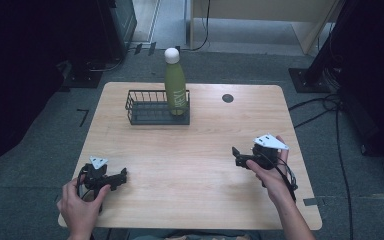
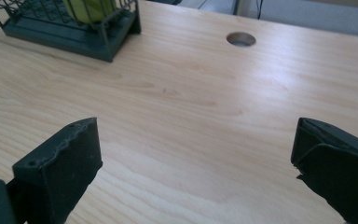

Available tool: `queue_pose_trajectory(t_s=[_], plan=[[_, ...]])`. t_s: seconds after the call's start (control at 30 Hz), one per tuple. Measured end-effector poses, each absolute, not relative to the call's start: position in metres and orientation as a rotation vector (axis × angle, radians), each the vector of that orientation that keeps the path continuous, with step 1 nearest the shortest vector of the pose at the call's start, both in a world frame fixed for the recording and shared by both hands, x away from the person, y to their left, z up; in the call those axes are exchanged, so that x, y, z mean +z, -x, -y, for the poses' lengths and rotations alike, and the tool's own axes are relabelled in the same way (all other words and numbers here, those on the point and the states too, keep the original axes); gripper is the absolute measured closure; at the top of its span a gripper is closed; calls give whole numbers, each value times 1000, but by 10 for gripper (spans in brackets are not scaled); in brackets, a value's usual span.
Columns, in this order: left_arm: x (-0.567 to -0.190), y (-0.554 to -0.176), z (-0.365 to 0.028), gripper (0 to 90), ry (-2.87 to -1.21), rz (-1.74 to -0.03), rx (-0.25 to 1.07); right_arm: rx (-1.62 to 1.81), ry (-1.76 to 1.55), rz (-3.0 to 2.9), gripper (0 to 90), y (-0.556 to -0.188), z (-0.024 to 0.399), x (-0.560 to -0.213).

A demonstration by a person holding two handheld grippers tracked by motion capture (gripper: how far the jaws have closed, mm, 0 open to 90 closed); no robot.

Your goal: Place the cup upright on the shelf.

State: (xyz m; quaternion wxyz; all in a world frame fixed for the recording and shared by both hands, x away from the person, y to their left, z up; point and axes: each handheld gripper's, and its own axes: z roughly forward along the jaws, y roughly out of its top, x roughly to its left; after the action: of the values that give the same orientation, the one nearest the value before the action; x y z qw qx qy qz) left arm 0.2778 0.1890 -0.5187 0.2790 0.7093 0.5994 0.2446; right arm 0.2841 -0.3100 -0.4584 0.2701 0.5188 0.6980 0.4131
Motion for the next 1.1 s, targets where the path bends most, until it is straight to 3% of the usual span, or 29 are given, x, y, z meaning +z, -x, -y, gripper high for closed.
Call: queue_pose_trajectory(t_s=[0.77,1.1], plan=[[-519,-278,-189,13,-1902,-1608,656,900,-1583,-1855,13,-228,383,-517],[-519,-278,-189,13,-1902,-1608,657,776,-1646,-1842,6,-213,400,-526]])
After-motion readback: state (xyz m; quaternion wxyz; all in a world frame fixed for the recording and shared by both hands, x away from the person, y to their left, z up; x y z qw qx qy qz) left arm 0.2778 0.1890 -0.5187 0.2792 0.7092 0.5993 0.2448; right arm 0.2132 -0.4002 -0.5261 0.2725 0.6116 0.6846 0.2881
